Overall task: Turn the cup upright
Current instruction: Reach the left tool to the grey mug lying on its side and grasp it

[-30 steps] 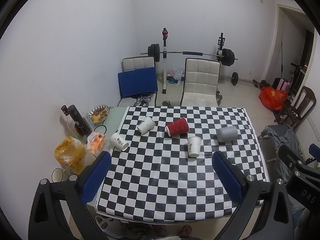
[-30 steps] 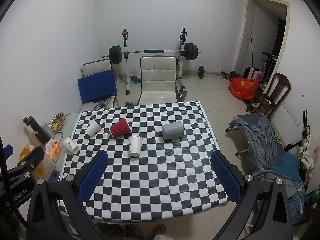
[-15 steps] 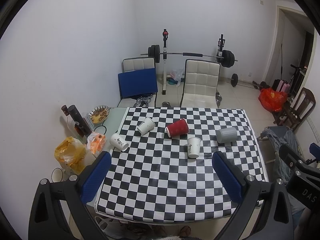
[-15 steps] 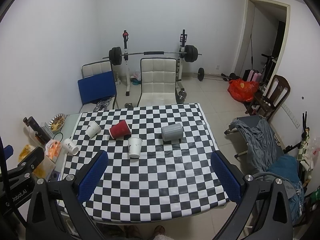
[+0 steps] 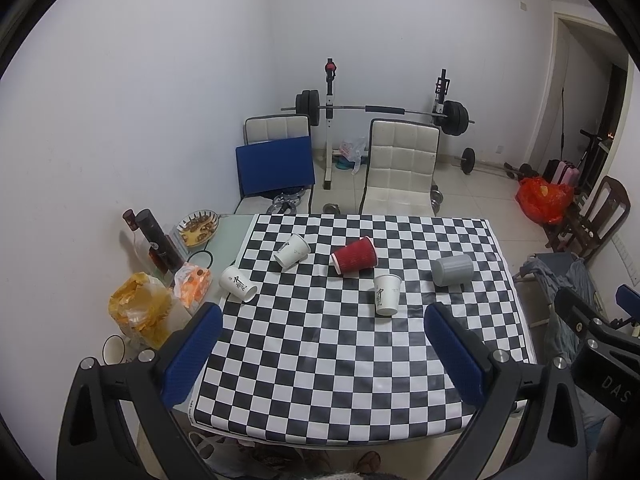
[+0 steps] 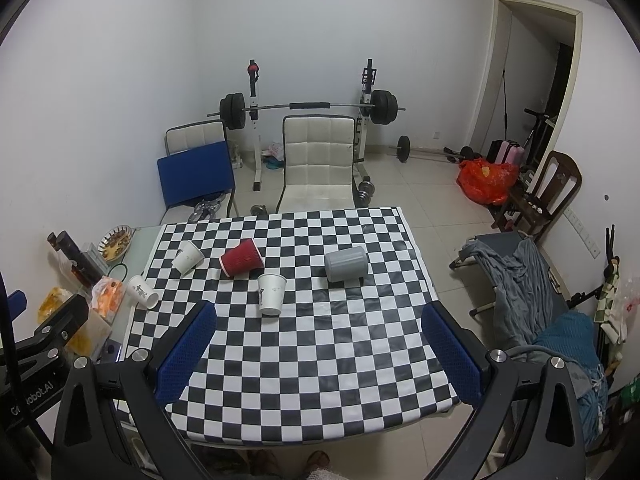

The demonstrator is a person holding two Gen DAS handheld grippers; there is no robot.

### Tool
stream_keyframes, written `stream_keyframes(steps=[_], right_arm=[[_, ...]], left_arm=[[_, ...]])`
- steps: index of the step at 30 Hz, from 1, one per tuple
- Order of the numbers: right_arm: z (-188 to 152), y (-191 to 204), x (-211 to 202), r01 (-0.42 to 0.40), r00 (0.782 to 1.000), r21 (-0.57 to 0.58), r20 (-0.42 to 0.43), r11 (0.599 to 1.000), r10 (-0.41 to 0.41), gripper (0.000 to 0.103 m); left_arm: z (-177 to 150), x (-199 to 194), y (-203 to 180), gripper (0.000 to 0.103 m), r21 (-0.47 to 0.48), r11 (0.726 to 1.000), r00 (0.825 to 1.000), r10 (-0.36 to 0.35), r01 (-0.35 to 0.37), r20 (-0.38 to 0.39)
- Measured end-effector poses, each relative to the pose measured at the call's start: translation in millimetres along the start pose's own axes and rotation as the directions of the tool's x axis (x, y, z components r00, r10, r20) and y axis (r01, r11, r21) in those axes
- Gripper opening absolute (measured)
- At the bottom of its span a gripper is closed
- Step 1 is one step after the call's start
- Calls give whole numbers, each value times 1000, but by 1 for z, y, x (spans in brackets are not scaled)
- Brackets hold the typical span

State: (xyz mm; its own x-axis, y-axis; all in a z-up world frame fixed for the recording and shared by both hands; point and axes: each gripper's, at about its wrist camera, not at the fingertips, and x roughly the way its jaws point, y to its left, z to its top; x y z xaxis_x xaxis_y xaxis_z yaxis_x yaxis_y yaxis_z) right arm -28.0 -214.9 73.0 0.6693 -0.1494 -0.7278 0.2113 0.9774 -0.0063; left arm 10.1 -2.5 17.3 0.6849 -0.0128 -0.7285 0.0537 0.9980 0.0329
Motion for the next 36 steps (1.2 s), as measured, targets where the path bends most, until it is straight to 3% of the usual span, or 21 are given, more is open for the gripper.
stream_keyframes(steps=[21,27,32,36], right_arm=[[-2,6,5,-1,999,47,-34,999,2,103],[-22,-5,58,79,989,135,-134,988,-61,103],[-43,-27,129,188,959,172,-247,967,-143,103],[-56,-51,190,234,928,194,-336,953,-159,103]], left_arm=[[10,5,4,103,22,1000,1000,1,-1,0],[8,74,-12,103,177,984,997,48,-37,-56],[-4,138,-39,103,296,955,991,56,-19,-119],[-12,185,-62,103,356,934,982,45,24,-183]])
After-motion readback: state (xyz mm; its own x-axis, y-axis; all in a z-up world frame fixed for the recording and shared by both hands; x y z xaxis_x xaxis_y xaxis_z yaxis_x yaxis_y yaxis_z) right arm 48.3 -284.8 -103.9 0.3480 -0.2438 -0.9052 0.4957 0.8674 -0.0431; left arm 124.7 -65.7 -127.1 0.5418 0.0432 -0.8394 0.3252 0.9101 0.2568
